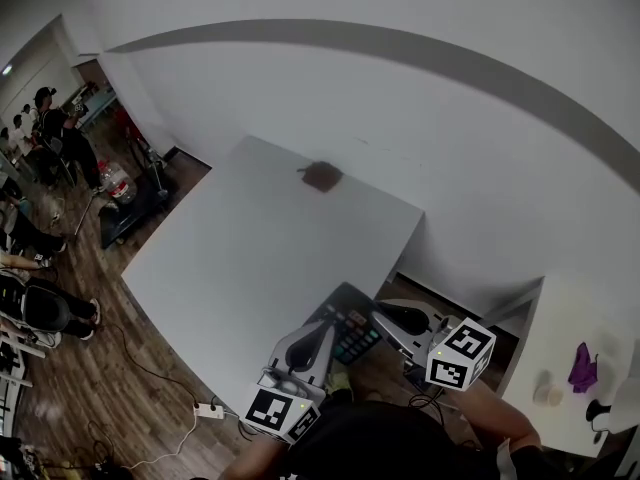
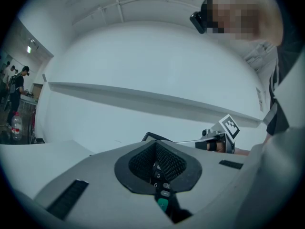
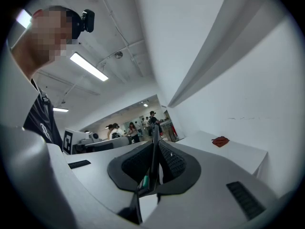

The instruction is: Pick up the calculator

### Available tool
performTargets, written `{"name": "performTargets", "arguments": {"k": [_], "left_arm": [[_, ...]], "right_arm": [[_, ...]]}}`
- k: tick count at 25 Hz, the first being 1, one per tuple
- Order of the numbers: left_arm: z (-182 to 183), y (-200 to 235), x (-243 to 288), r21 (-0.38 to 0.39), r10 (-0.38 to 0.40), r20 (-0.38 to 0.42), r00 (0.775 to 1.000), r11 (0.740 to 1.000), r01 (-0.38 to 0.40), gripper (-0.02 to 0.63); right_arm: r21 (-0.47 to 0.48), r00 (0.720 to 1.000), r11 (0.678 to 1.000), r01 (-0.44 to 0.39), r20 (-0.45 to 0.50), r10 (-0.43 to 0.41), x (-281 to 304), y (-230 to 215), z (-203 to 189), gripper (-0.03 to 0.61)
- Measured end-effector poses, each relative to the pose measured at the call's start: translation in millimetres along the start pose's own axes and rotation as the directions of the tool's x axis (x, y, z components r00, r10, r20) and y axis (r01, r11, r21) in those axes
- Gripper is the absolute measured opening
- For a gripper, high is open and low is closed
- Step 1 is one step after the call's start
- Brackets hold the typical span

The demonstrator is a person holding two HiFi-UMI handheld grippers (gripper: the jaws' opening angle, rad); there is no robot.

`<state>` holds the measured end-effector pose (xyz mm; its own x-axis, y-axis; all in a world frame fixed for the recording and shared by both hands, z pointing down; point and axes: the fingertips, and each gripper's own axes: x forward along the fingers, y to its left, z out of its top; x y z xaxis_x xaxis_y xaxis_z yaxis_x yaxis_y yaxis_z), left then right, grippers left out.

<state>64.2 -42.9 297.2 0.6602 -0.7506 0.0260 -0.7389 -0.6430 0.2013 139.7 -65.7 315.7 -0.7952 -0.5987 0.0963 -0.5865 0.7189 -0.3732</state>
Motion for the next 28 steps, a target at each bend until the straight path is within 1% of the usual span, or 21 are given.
{"name": "performTargets", "arguments": {"k": [7, 24, 28], "left_arm": [[2.4, -5.9, -4.0, -0.004, 0.012, 0.02, 1.0, 1.0, -0.012, 0.006], [5.6, -2.5, -10.5, 0.001, 0.042, 0.036, 0.998, 0.999, -0.042, 0.006], [3.8, -3.0, -12.5, -0.01, 0.047, 0.038, 0.998, 0.999, -0.046, 0.006]], "right_arm": [[-0.014, 1.0, 1.0, 0.009, -0.009, -0.009, -6.9, 4.9, -1.1, 0.046], [-0.017, 1.0, 1.0, -0.02, -0.005, 0.02, -3.0, 12.7, 1.3, 0.046], [-0.019, 1.0, 1.0, -0.02, -0.023, 0.02, -2.2, 14.1, -0.2, 0.046]]}}
